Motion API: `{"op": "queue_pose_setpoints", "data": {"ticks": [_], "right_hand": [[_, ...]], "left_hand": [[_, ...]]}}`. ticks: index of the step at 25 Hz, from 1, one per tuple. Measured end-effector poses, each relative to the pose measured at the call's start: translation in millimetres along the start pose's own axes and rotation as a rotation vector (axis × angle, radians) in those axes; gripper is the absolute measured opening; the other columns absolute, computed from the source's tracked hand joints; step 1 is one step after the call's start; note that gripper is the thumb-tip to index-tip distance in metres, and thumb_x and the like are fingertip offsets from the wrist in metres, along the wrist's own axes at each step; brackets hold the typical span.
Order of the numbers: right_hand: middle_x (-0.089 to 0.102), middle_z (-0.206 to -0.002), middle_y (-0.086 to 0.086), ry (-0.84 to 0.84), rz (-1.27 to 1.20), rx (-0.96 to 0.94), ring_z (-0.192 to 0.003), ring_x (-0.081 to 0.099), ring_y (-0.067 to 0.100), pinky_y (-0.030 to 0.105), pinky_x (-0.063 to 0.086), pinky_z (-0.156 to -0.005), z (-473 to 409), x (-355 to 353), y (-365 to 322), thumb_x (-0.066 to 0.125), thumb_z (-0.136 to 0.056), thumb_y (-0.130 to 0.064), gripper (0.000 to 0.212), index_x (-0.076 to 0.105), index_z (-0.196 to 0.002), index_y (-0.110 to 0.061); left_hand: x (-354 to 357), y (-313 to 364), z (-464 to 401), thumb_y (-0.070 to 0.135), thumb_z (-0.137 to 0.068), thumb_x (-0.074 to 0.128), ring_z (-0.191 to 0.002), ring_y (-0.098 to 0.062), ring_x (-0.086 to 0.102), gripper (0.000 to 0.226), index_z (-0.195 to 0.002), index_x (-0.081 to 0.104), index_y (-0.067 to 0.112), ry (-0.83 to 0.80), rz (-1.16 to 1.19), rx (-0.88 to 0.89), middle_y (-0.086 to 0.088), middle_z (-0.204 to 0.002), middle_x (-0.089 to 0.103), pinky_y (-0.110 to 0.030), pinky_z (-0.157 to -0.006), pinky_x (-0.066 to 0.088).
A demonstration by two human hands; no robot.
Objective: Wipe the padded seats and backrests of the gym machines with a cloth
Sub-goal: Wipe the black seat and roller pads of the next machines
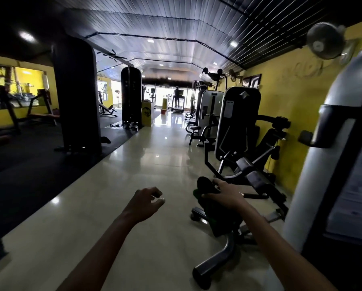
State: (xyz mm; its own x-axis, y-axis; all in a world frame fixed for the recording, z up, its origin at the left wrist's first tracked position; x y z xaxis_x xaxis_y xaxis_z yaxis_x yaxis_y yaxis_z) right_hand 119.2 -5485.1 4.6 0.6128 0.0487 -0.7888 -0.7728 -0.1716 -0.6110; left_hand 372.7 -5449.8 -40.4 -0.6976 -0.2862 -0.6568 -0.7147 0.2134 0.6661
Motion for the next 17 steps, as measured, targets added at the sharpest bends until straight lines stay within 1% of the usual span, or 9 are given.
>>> {"op": "queue_pose_setpoints", "data": {"ticks": [3, 6, 8, 9, 11, 13, 15, 17], "right_hand": [[0.058, -0.125, 0.011, 0.008, -0.006, 0.002, -0.113, 0.055, 0.025, 0.03, 0.042, -0.089, -68.7, 30.2, -17.8, 0.07, -0.081, -0.042, 0.061, 0.049, -0.13, -0.015], [0.06, -0.122, 0.01, 0.058, -0.026, -0.006, -0.109, 0.056, 0.024, 0.029, 0.042, -0.085, -131.0, 57.2, -37.3, 0.068, -0.081, -0.049, 0.059, 0.052, -0.125, -0.013], [0.06, -0.12, 0.009, 0.065, -0.042, 0.047, -0.107, 0.057, 0.022, 0.027, 0.04, -0.081, -173.7, 75.2, -50.4, 0.067, -0.081, -0.05, 0.062, 0.052, -0.127, -0.011], [0.061, -0.121, 0.008, 0.071, -0.058, 0.065, -0.107, 0.057, 0.021, 0.027, 0.042, -0.082, -194.6, 82.8, -54.7, 0.068, -0.079, -0.051, 0.065, 0.052, -0.128, -0.011], [0.061, -0.123, 0.008, 0.08, -0.082, 0.086, -0.107, 0.059, 0.02, 0.031, 0.047, -0.088, -237.6, 92.9, -60.0, 0.068, -0.076, -0.057, 0.072, 0.051, -0.131, -0.014], [0.059, -0.128, 0.007, 0.095, -0.085, 0.126, -0.111, 0.058, 0.021, 0.033, 0.047, -0.091, -277.2, 98.3, -60.8, 0.068, -0.074, -0.059, 0.077, 0.049, -0.135, -0.017], [0.059, -0.128, 0.004, 0.103, -0.1, 0.15, -0.113, 0.057, 0.021, 0.029, 0.044, -0.088, -310.9, 103.9, -61.2, 0.068, -0.077, -0.055, 0.072, 0.048, -0.137, -0.019], [0.064, -0.119, 0.0, 0.113, -0.103, 0.158, -0.103, 0.06, 0.017, 0.029, 0.046, -0.086, -353.3, 109.9, -58.1, 0.068, -0.079, -0.051, 0.057, 0.057, -0.128, -0.023]], "left_hand": [[-4.8, -49.3, -59.3, 0.024, -0.085, 0.07, -0.092, -0.01, 0.061, 0.023, -0.104, 0.068, 0.011, 0.03, 0.006, 0.014, 0.001, -0.102, 0.067, -0.006, -0.063, 0.036], [-10.0, -96.1, -111.9, 0.021, -0.085, 0.069, -0.1, -0.012, 0.062, 0.029, -0.111, 0.066, 0.008, 0.04, 0.056, 0.027, -0.003, -0.107, 0.068, -0.01, -0.074, 0.036], [-14.1, -130.2, -154.0, 0.02, -0.085, 0.069, -0.104, -0.013, 0.061, 0.032, -0.114, 0.065, 0.008, 0.015, 0.071, 0.017, -0.005, -0.109, 0.067, -0.011, -0.076, 0.036], [-16.8, -143.8, -178.0, 0.019, -0.085, 0.069, -0.105, -0.013, 0.061, 0.033, -0.115, 0.064, 0.008, -0.01, 0.079, 0.022, -0.005, -0.11, 0.067, -0.013, -0.077, 0.038], [-19.6, -166.2, -229.2, 0.019, -0.085, 0.069, -0.107, -0.014, 0.061, 0.033, -0.116, 0.064, 0.008, -0.029, 0.097, 0.047, -0.006, -0.111, 0.067, -0.016, -0.082, 0.041], [-14.3, -183.3, -272.9, 0.018, -0.085, 0.069, -0.109, -0.015, 0.06, 0.033, -0.116, 0.064, 0.007, -0.05, 0.118, 0.068, -0.006, -0.112, 0.066, -0.02, -0.085, 0.043], [-3.9, -196.9, -309.8, 0.018, -0.086, 0.067, -0.113, -0.016, 0.059, 0.034, -0.118, 0.062, 0.008, -0.106, 0.128, 0.097, -0.007, -0.117, 0.065, -0.021, -0.088, 0.044], [11.2, -215.3, -355.9, 0.019, -0.087, 0.066, -0.116, -0.015, 0.057, 0.035, -0.121, 0.061, 0.008, -0.142, 0.129, 0.123, -0.007, -0.121, 0.063, -0.022, -0.09, 0.044]]}}
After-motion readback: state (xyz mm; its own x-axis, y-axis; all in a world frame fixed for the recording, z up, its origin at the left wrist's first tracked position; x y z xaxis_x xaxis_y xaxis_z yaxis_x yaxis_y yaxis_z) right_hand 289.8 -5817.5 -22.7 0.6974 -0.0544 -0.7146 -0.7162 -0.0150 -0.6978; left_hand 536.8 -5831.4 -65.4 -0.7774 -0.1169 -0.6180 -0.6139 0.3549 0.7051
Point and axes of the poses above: each hand's wrist, its own z-axis away from the middle knuckle, its own x-axis out of the palm, y = z × x, the point moved 1 cm from there along -z, towards the middle knuckle
